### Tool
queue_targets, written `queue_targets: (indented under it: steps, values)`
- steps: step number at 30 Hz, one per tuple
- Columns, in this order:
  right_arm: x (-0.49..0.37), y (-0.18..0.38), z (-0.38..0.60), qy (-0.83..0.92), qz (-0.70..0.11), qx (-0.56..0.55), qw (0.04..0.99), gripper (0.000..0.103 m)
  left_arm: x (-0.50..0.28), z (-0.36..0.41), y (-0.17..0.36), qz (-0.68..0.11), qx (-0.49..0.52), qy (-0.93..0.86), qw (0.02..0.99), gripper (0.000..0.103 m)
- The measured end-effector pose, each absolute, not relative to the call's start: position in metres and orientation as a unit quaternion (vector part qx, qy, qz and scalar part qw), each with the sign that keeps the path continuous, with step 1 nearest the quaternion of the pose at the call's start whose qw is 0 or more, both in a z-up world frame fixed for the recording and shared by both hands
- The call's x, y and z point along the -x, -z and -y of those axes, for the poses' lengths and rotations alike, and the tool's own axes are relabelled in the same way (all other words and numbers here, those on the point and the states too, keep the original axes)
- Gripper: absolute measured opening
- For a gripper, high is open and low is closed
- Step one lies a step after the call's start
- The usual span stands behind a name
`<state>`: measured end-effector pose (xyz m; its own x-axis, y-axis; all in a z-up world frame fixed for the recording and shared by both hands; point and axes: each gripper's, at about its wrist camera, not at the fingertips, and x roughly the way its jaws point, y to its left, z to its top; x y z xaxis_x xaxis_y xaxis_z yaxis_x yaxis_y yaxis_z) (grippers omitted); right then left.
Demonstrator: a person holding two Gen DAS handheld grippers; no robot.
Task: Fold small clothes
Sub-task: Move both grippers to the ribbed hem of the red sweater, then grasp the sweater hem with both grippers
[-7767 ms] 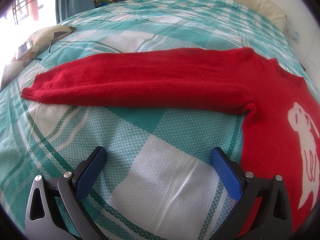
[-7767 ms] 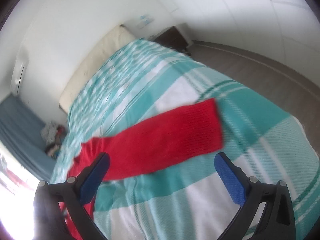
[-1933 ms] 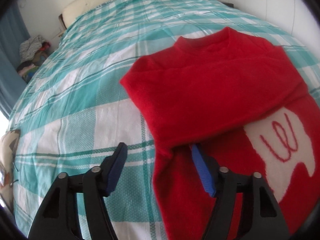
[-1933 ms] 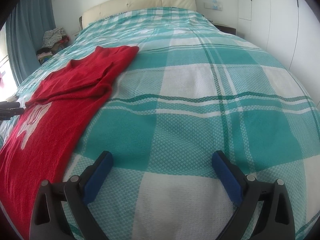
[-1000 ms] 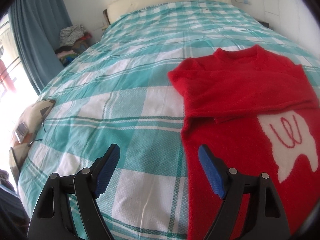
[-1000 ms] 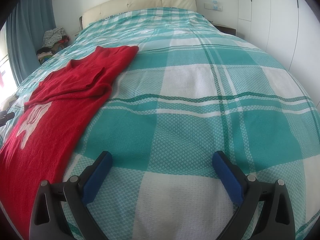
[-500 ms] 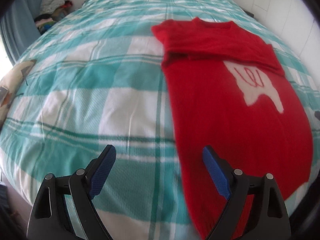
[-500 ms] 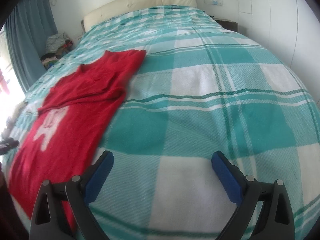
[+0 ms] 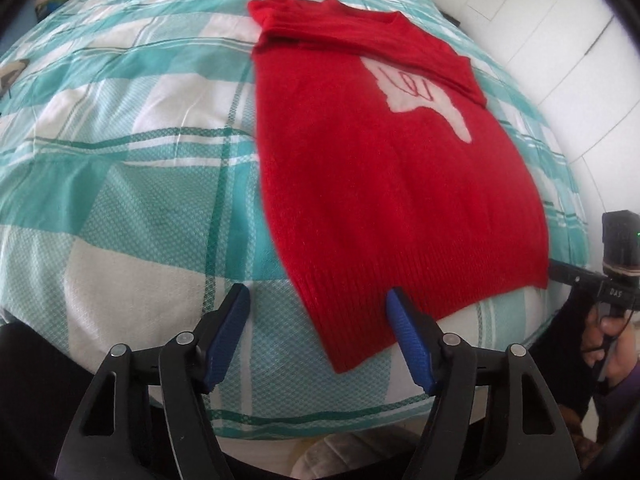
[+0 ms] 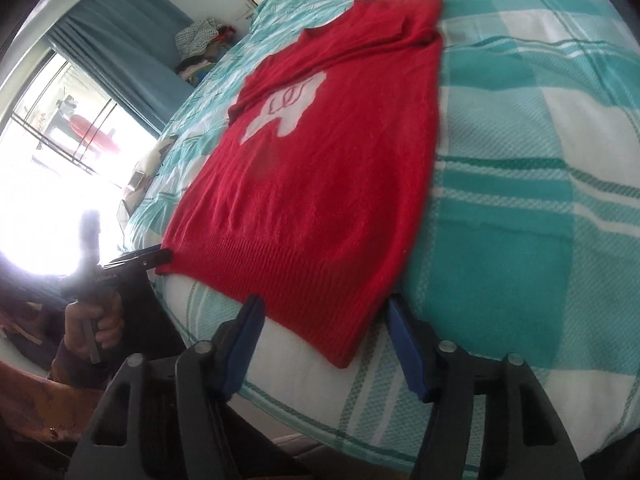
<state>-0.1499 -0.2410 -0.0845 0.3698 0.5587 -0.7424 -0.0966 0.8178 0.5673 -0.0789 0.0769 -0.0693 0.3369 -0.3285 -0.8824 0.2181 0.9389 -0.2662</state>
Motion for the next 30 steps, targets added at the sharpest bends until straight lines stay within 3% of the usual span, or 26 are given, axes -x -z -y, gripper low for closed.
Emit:
queue_targets:
  steps: [4,6,7,12,17,25,30]
  values:
    - [0.151,0.09,0.241,-0.204,-0.534,-0.234,0.787,0.03,0.078,-0.08,0.071,-0.558,0.063,0.174,0.809,0.057]
    - [0.152,0.09,0.241,-0.203,-0.537,-0.229,0.786,0.01,0.079,-0.078,0.071,-0.558,0.06,0.181,0.807,0.03]
    - [0.153,0.089,0.242,-0.199,-0.536,-0.226,0.788,0.005,0.079,-0.078,0.071,-0.56,0.07,0.192,0.803,0.005]
    - [0.153,0.057,0.252,-0.207,-0.489,-0.258,0.807,0.005,0.075,-0.085,0.051,-0.537,0.112,0.213,0.809,0.003]
    - [0.121,0.016,0.264,-0.209,-0.432,-0.255,0.839,0.005,0.024,-0.09,0.02,-0.493,0.164,0.223,0.825,0.003]
    - [-0.011,-0.014,0.279,-0.164,-0.366,-0.264,0.877,0.005,-0.121,-0.085,0.0,-0.434,0.194,0.181,0.861,0.003]
    - [-0.1,-0.006,0.289,-0.132,-0.366,-0.267,0.882,0.005,-0.201,-0.071,0.006,-0.434,0.196,0.151,0.866,0.003]
